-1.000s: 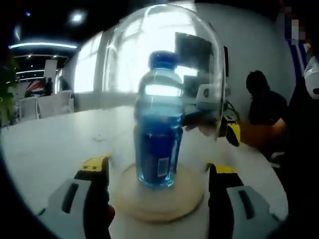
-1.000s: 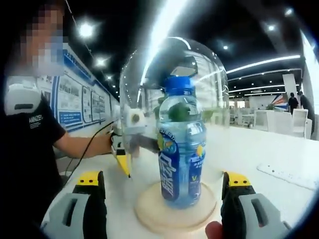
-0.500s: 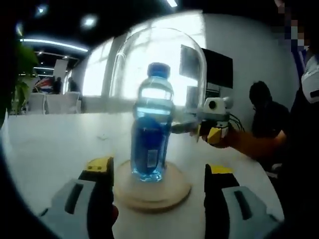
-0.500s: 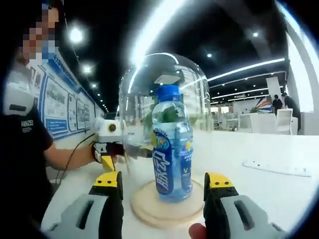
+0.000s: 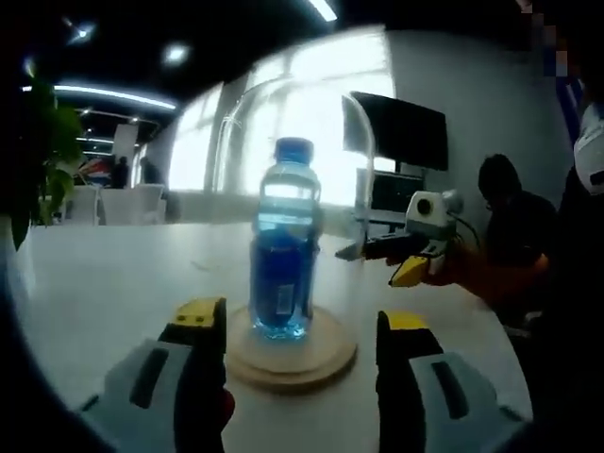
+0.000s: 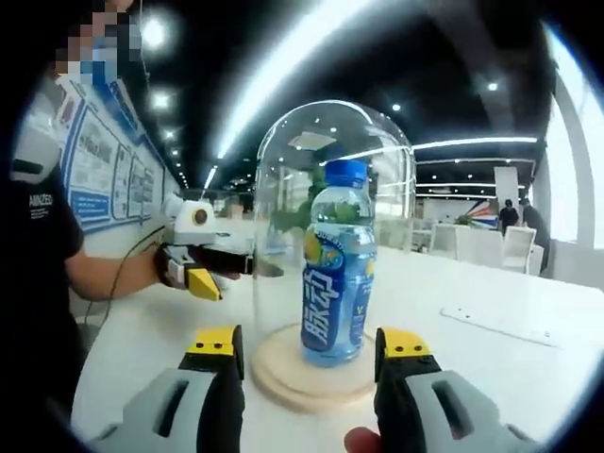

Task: Open the cover put in the Mizone put the cover back on

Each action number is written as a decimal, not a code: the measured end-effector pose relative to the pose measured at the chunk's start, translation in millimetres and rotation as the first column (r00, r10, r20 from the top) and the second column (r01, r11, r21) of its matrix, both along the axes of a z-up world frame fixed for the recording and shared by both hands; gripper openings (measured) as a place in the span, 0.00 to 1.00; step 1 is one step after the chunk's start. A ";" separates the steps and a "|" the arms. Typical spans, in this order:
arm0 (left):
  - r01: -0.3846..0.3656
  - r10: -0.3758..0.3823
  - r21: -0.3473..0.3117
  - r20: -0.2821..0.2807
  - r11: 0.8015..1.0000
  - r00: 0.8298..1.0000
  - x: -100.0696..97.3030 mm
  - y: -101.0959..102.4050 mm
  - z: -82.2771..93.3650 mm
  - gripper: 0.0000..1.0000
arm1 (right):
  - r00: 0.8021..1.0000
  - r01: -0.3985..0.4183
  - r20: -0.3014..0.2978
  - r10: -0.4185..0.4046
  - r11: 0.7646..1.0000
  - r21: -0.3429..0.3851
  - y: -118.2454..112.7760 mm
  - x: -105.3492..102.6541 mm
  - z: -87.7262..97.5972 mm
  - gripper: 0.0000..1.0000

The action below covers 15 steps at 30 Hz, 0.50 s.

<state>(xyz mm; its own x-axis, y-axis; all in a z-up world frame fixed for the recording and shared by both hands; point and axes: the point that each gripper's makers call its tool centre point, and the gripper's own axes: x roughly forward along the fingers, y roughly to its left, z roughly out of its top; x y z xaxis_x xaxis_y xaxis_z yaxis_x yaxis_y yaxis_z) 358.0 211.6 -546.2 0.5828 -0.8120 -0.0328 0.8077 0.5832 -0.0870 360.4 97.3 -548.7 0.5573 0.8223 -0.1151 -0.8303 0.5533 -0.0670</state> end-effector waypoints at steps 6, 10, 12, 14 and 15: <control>-0.039 0.039 0.015 0.029 0.999 0.999 -12.1 5.5 4.9 0.50 | 0.999 0.053 -0.001 -0.053 0.998 0.024 -14.1 -6.9 -0.9 0.42; -0.056 0.055 0.020 0.066 0.998 0.996 -19.6 7.8 10.0 0.47 | 0.997 0.075 -0.005 -0.075 0.995 0.061 -18.9 -13.2 -1.2 0.40; -0.065 0.064 0.016 0.072 0.998 0.995 -20.7 9.6 10.8 0.45 | 0.997 0.083 -0.006 -0.083 0.994 0.074 -19.3 -16.0 -1.0 0.40; -0.073 0.072 0.007 0.074 0.997 0.995 -19.7 12.4 10.8 0.42 | 0.996 0.089 -0.004 -0.089 0.992 0.092 -19.3 -19.2 0.5 0.39; -0.079 0.079 0.003 0.072 0.997 0.994 -18.8 13.8 10.4 0.41 | 0.996 0.091 -0.002 -0.091 0.991 0.098 -19.1 -20.8 1.2 0.39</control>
<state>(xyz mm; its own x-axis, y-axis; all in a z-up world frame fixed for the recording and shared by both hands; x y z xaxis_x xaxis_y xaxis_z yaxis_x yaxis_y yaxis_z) 339.2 225.4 -535.8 0.6463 -0.7631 0.0063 0.7629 0.6459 -0.0270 339.5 78.2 -547.5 0.6307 0.7752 -0.0351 -0.7759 0.6308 -0.0111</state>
